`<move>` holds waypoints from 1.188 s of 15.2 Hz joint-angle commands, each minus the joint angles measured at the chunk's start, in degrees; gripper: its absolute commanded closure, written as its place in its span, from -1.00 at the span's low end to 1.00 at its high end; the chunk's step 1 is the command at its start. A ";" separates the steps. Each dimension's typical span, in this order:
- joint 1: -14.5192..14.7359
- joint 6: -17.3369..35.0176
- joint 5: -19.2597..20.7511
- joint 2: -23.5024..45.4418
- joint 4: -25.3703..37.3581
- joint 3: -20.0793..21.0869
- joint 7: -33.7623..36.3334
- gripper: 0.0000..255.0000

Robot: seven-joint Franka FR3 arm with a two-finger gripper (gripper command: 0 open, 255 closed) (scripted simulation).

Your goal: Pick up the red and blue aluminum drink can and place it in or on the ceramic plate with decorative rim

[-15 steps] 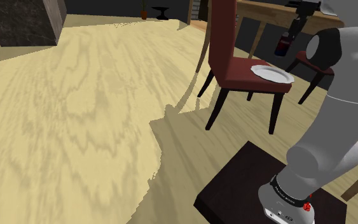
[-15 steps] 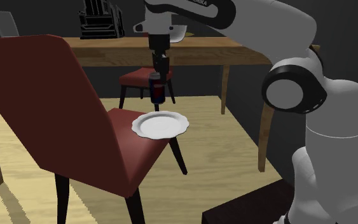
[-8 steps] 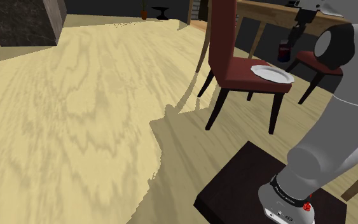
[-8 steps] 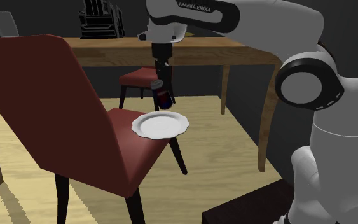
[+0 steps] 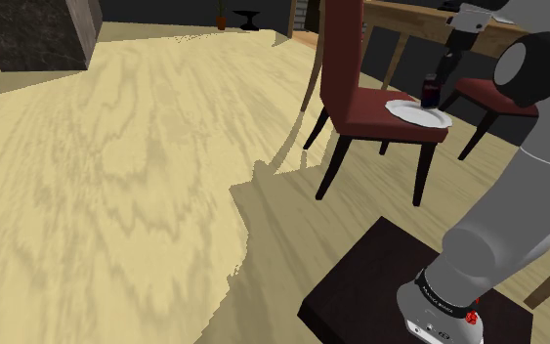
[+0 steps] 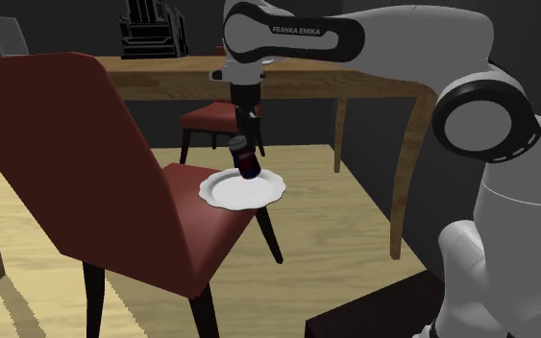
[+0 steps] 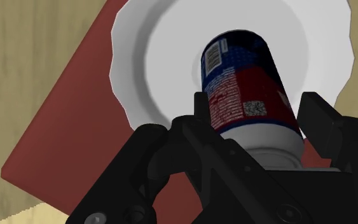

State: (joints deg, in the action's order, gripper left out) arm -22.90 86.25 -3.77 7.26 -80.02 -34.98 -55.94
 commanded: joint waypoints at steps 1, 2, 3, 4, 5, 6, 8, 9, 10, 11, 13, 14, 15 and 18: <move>0.41 1.89 0.48 -0.81 -2.51 0.17 0.39 1.00; 0.54 2.77 0.66 -1.12 -3.64 0.22 0.50 1.00; 0.66 3.64 0.84 -1.41 -4.75 0.27 0.61 1.00; 0.76 4.50 0.99 -1.68 -5.83 0.32 0.70 1.00; 0.86 5.33 1.13 -1.93 -6.87 0.37 0.79 1.00; 0.86 5.34 1.14 -1.94 -6.88 0.37 0.80 1.00; 0.86 5.33 1.14 -1.93 -6.87 0.37 0.79 1.00; 0.86 5.33 1.13 -1.93 -6.87 0.37 0.79 1.00; 0.86 5.33 1.13 -1.93 -6.87 0.37 0.79 1.00; 0.86 5.33 1.13 -1.93 -6.87 0.37 0.79 1.00; 0.86 5.33 1.13 -1.93 -6.87 0.37 0.79 1.00; 0.86 5.33 1.14 -1.93 -6.87 0.37 0.80 -1.00; 0.86 5.34 1.14 -1.93 -6.88 0.37 0.80 -1.00; 0.86 5.33 1.14 -1.93 -6.88 0.37 0.80 -1.00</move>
State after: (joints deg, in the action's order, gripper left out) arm -22.04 91.58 -2.64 5.33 -86.90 -34.61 -55.14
